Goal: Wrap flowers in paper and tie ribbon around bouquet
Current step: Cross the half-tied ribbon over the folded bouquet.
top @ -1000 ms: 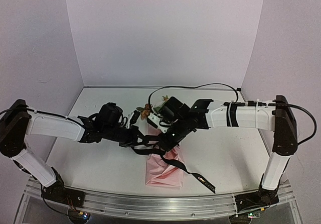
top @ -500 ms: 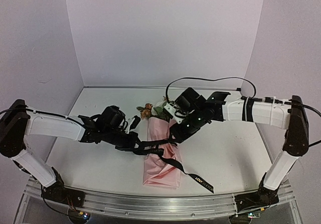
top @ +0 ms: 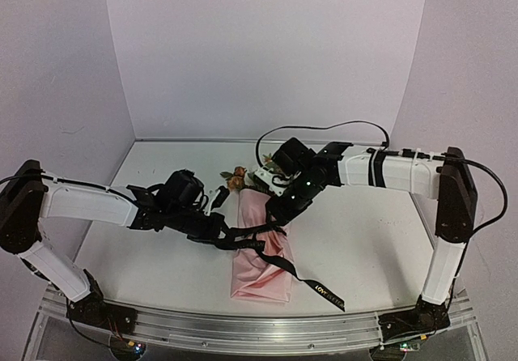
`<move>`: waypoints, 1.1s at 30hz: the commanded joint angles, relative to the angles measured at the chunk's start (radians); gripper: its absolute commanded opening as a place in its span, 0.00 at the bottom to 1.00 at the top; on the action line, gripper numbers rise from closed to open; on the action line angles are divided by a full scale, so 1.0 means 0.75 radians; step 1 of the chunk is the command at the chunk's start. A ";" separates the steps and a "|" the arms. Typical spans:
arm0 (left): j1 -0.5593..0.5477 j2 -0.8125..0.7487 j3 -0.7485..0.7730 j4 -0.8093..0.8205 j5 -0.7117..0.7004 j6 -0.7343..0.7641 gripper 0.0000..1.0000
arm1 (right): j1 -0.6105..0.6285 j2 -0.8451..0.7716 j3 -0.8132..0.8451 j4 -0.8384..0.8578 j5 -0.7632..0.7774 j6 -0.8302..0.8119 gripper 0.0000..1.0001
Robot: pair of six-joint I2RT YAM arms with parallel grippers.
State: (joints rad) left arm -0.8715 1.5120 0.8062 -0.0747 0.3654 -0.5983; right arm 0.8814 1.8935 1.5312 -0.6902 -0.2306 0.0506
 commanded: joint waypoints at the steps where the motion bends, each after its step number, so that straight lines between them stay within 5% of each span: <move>1: -0.004 -0.026 0.062 0.000 -0.012 0.026 0.00 | -0.006 0.040 0.063 -0.038 -0.021 -0.027 0.31; 9: -0.003 -0.028 0.053 -0.003 -0.007 0.019 0.00 | -0.004 0.057 0.058 -0.041 -0.023 -0.024 0.24; 17: -0.004 -0.038 0.026 0.005 -0.003 0.008 0.00 | -0.005 0.087 0.076 -0.041 0.009 0.011 0.00; 33: -0.062 0.016 -0.060 0.016 0.000 -0.023 0.00 | -0.058 -0.130 -0.252 0.302 0.362 0.299 0.00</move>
State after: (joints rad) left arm -0.9104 1.5125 0.7779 -0.0782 0.3630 -0.6030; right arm 0.8541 1.8797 1.3977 -0.5773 -0.0785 0.1937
